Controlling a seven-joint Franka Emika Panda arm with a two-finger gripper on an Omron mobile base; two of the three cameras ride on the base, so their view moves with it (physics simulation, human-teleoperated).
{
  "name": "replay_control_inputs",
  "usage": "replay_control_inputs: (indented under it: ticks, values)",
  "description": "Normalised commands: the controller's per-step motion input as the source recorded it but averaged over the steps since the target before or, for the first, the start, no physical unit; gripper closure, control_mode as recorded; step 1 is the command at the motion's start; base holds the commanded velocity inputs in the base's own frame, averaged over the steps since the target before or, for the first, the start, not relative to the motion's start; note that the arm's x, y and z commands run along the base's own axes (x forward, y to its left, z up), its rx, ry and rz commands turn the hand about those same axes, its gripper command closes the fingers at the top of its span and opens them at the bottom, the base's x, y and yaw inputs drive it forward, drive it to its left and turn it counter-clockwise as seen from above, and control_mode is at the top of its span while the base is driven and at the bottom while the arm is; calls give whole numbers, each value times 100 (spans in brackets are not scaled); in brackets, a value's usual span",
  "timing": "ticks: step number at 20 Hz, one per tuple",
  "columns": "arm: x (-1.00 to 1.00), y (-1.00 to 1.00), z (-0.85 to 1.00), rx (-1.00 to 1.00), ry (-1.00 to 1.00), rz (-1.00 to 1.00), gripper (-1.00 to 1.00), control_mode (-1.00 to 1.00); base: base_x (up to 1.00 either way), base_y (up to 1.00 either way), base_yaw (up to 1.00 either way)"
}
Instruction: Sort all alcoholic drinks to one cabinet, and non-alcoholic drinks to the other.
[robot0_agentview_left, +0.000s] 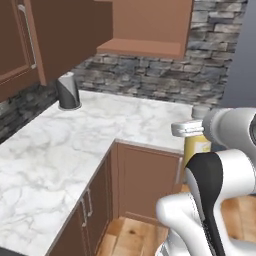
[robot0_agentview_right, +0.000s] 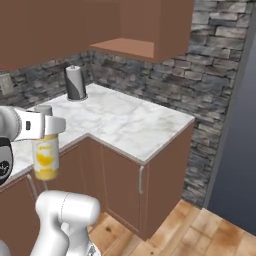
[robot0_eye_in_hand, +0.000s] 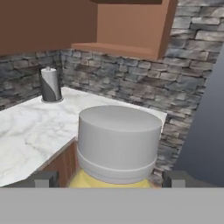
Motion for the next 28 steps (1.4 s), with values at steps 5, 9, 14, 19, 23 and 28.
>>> replay_control_inputs:
  ticks: [5,9,14,19,23,28]
  values:
    - [0,0,0,0,0,0,100,100,56,24,-8]
    - [0,0,0,0,0,0,100,100,59,15,-10]
    - [0,0,0,0,0,0,100,100,68,10,-12]
    - [0,0,0,0,0,0,100,100,65,17,-12]
    - [0,0,0,0,0,0,100,100,68,23,-11]
    - [0,0,0,0,0,0,100,100,62,20,-10]
